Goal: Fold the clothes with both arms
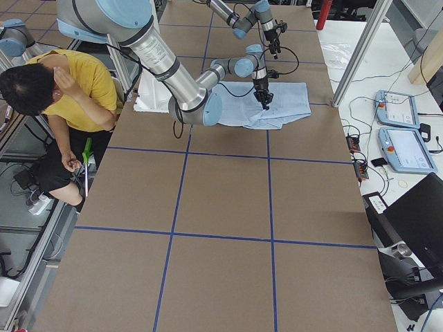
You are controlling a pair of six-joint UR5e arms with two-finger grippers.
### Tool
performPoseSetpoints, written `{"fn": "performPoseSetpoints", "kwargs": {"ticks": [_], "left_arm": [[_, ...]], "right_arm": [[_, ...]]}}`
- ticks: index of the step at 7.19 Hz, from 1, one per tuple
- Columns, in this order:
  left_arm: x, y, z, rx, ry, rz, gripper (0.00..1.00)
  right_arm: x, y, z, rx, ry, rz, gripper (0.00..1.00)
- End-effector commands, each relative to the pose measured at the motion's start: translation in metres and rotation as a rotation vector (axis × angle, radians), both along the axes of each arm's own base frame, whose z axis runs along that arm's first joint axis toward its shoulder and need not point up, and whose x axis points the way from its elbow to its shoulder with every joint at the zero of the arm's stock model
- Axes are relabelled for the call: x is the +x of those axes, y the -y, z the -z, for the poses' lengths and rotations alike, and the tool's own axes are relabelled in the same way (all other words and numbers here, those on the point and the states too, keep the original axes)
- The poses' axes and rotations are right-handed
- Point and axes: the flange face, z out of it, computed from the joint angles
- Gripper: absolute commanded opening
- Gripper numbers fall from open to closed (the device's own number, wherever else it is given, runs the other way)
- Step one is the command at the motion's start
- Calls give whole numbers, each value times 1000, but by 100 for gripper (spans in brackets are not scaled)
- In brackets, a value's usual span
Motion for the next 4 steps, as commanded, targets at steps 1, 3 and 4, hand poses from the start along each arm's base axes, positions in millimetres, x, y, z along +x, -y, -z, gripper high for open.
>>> {"fn": "performPoseSetpoints", "kwargs": {"ticks": [1, 3, 4], "left_arm": [[1, -1, 0, 0, 0, 0, 100], [0, -1, 3, -4, -9, 3, 100], [0, -1, 4, -5, -12, 4, 100]], "right_arm": [[0, 0, -6, -2, -5, -3, 0], [12, 11, -6, -12, 4, -42, 0], [31, 30, -12, -22, 4, -71, 0]]}}
